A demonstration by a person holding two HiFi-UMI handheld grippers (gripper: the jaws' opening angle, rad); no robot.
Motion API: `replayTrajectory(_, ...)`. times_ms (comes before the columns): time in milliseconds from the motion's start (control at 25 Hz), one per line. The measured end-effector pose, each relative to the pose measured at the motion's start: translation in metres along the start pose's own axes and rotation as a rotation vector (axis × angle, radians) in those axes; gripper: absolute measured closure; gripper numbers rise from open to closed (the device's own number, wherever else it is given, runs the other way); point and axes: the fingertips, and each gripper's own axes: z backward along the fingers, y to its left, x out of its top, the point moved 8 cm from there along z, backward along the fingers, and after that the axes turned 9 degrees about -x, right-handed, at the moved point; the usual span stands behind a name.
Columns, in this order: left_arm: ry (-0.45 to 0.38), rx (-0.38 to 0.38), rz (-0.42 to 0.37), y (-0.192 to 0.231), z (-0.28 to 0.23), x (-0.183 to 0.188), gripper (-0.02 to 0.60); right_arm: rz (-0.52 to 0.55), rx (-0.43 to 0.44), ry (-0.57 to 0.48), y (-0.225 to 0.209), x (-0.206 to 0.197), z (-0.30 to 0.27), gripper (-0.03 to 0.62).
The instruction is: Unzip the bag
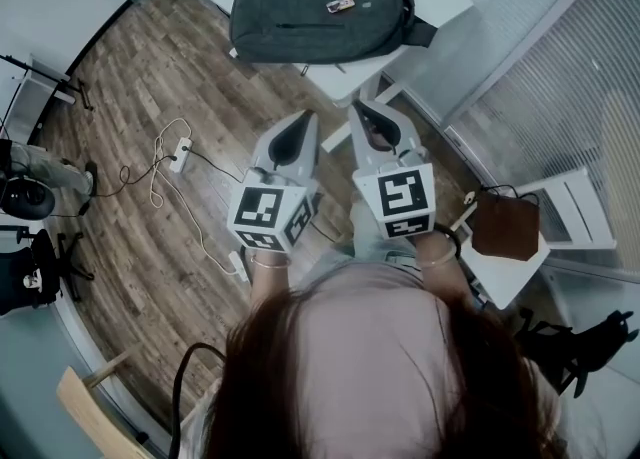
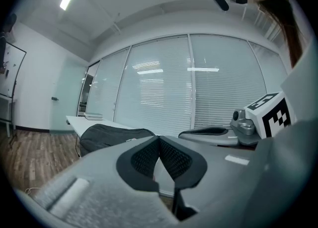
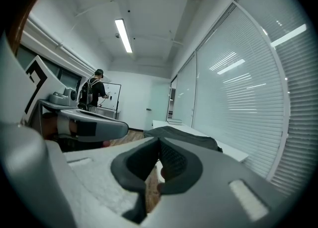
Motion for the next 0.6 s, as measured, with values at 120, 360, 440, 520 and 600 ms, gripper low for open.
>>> replayTrajectory(120, 0.008, -0.005, 0.004, 0.005, -0.007, -0.005, 0.572, 0.013, -0.006, -0.001, -0.002, -0.004, -0.008, 0.591)
replayTrajectory(360, 0.015, -0.006, 0.001, 0.016, -0.028, -0.006, 0.572, 0.028, -0.012, 0.013, -0.011, -0.012, -0.028, 0.591)
replayTrajectory(440, 0.019, -0.005, -0.002, 0.020, -0.035, -0.007, 0.572, 0.027, -0.007, 0.020, -0.013, -0.014, -0.036, 0.591)
replayTrajectory(520, 0.022, -0.002, 0.000, 0.026, -0.041, -0.007, 0.572, 0.027, -0.003, 0.027, -0.015, -0.017, -0.043, 0.589)
replayTrajectory(600, 0.025, 0.003, 0.001, 0.031, -0.050, -0.009, 0.572, 0.029, 0.003, 0.033, -0.019, -0.019, -0.052, 0.581)
